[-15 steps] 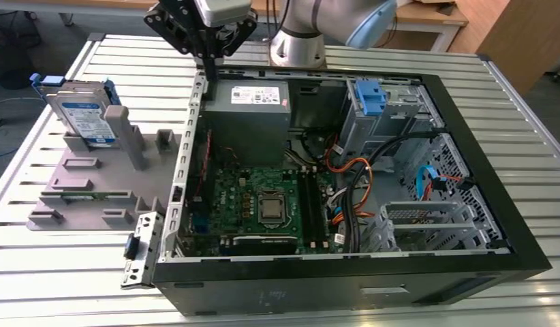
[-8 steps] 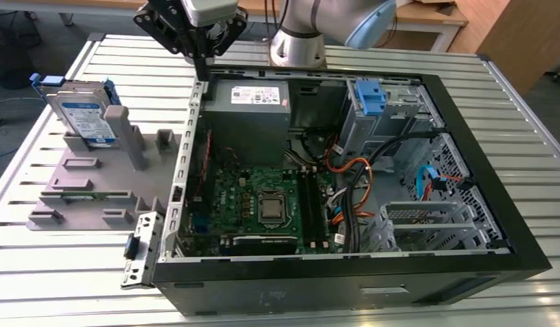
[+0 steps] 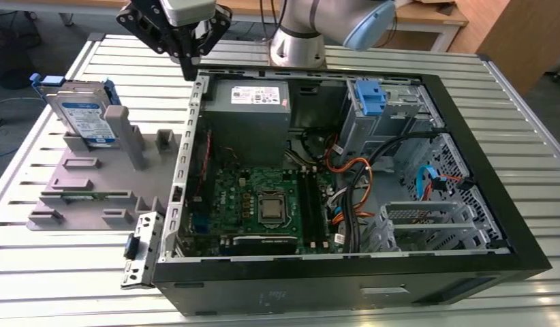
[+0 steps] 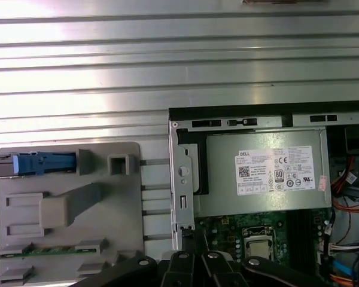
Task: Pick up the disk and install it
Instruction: 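Reach for the disk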
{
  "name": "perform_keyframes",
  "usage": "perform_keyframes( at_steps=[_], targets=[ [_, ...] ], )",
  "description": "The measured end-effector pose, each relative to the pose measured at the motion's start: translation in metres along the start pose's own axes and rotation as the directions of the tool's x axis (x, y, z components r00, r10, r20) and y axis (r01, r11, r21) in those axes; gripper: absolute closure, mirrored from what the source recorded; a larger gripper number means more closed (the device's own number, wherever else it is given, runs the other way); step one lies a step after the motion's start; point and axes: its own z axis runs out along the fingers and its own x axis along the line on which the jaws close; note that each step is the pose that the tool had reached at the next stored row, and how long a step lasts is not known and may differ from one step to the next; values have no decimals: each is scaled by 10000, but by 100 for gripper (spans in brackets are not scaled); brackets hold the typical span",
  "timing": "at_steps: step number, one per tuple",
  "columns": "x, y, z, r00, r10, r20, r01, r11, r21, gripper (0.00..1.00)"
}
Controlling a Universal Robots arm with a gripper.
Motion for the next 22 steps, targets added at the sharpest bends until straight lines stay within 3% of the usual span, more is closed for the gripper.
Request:
perform_keyframes(
  at_steps=[22],
  targets=[
    [96,-7,-5,10000,0,2,0,10000,0,89]
  ],
)
